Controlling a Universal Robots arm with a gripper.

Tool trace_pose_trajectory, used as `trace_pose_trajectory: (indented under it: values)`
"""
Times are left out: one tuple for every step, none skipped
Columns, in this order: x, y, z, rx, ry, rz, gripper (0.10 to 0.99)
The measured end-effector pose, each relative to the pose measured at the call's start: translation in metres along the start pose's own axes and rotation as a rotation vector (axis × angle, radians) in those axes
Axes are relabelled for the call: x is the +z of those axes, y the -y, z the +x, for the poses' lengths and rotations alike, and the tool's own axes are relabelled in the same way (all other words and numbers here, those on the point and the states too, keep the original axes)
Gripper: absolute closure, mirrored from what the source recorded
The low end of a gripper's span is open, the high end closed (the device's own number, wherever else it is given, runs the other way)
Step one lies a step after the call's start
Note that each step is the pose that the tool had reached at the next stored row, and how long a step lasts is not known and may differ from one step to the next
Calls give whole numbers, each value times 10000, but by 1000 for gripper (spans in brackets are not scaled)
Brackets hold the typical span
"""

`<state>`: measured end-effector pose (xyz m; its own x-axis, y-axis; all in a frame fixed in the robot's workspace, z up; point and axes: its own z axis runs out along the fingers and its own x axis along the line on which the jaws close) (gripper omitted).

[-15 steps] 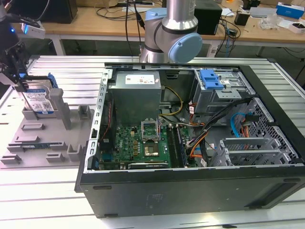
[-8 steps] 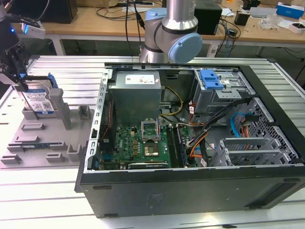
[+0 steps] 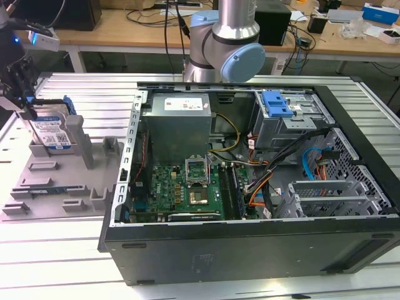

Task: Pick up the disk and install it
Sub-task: 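Pick up the disk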

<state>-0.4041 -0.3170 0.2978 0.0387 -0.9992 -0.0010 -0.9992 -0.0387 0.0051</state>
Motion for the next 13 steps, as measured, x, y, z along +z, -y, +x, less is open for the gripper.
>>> trace_pose_trajectory:
  values:
    - [0,0,0,2,0,1,718]
    - [1,0,0,2,1,1,718]
    - [0,0,0,3,0,0,718]
    - [0,0,0,3,0,1,718]
    - [0,0,0,3,0,0,718]
    - [0,0,0,3,1,0,718]
    - [0,0,1,2,1,2,718]
    - [-1,0,1,3,2,5,718]
    - [-6,0,1,3,3,5,718]
    - [-12,0,1,3,3,3,718]
    - [-21,0,1,2,2,2,718]
    - [-29,0,1,3,2,2,718]
    - [-104,-1,1,3,5,2,718]
